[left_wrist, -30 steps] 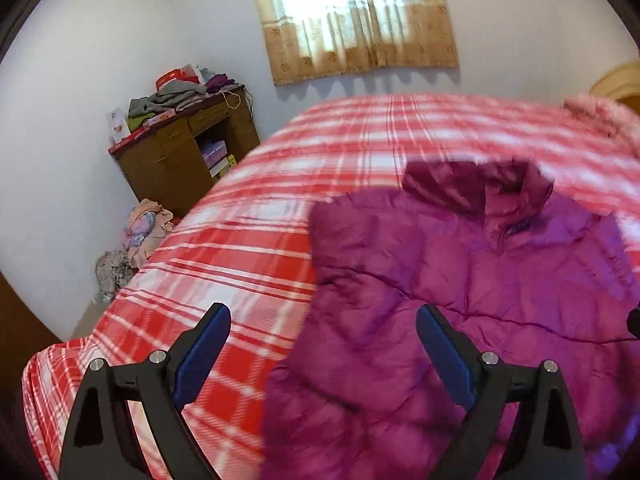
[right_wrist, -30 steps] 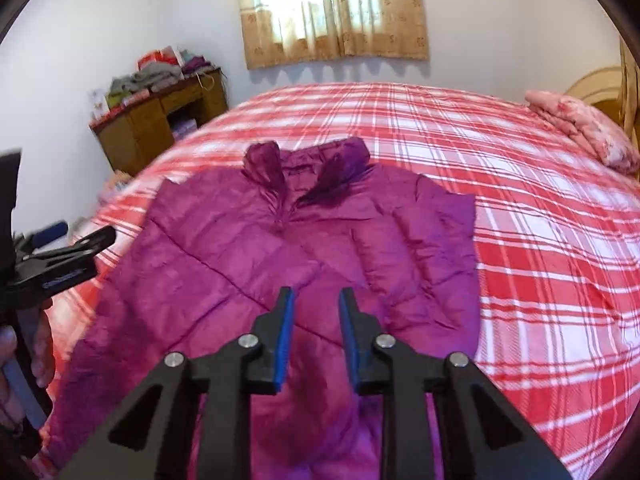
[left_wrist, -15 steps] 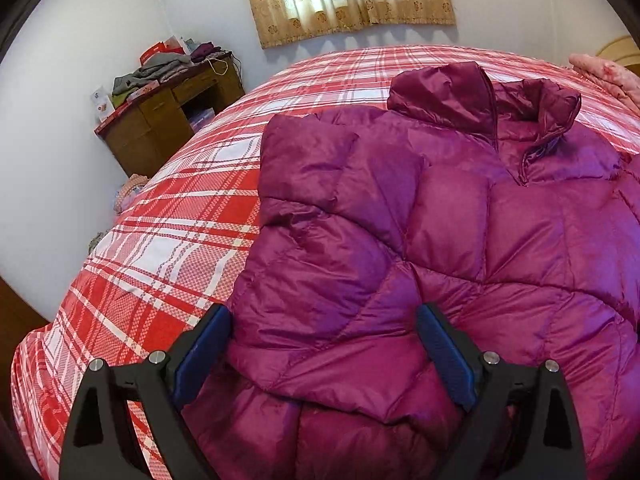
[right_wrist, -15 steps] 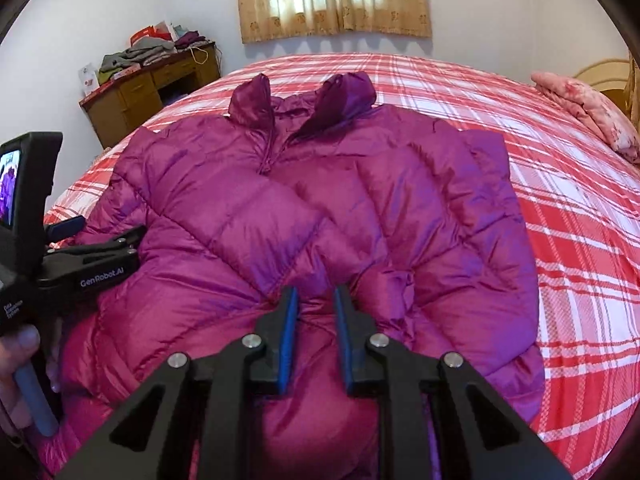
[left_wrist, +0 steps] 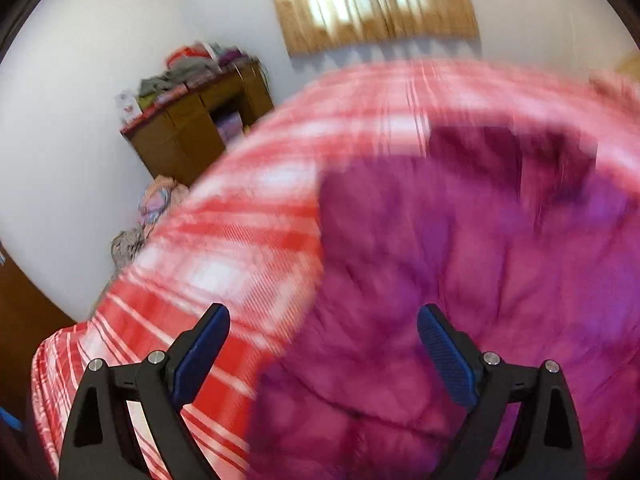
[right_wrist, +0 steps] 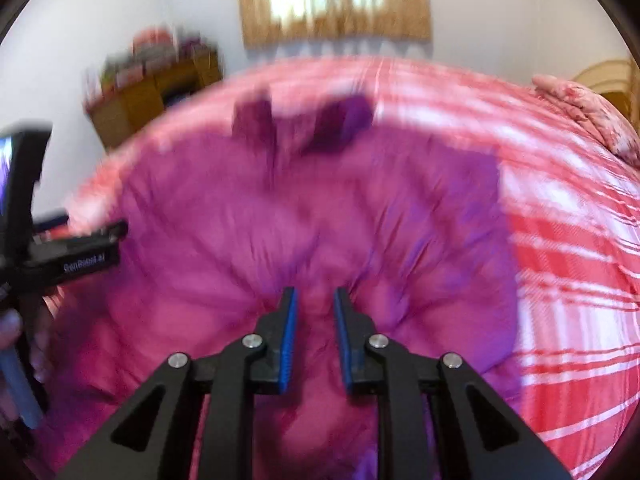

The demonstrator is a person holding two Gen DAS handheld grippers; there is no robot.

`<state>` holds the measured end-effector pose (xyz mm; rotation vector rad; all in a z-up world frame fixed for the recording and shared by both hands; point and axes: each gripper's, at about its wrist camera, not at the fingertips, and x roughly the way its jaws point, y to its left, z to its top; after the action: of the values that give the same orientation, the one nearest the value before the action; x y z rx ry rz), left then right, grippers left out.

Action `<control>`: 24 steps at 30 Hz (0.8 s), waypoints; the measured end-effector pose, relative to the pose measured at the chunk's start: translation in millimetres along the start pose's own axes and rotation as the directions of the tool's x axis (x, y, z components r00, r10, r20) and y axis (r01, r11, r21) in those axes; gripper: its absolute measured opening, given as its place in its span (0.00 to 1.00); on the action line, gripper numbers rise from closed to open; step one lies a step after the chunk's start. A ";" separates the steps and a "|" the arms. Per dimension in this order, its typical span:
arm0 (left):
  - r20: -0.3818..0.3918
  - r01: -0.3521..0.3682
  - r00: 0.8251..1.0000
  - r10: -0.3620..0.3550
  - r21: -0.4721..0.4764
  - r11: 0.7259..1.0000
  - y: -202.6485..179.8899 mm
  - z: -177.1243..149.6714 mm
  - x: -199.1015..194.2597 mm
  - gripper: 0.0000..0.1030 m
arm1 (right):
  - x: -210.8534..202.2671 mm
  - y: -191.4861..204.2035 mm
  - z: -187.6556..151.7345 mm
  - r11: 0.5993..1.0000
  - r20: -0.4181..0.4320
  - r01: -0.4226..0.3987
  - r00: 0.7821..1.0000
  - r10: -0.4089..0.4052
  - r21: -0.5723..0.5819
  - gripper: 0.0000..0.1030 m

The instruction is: Fold large clothes

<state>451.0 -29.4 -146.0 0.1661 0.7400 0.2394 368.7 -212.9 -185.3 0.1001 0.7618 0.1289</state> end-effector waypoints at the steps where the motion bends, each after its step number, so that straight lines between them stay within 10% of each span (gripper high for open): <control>1: 0.028 -0.006 1.000 0.006 -0.016 1.000 6.3 11.5 -3.8 0.93 | -14.8 -6.1 14.0 1.000 0.061 0.014 0.998 -0.015 0.025 0.23; 8: -0.041 -0.082 0.996 0.079 -0.073 0.994 5.6 54.1 73.1 0.93 | 26.2 -66.7 71.7 0.956 0.037 0.214 0.973 -0.226 0.202 0.26; 24: -0.089 -0.152 0.985 0.151 0.003 0.988 -21.3 24.9 125.4 0.95 | 84.2 -88.2 43.8 0.944 -0.066 0.240 0.971 -0.231 0.226 0.26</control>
<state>560.8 -17.2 -213.9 0.2091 0.8160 0.3951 466.5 -289.1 -223.2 0.2286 0.8201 -0.1884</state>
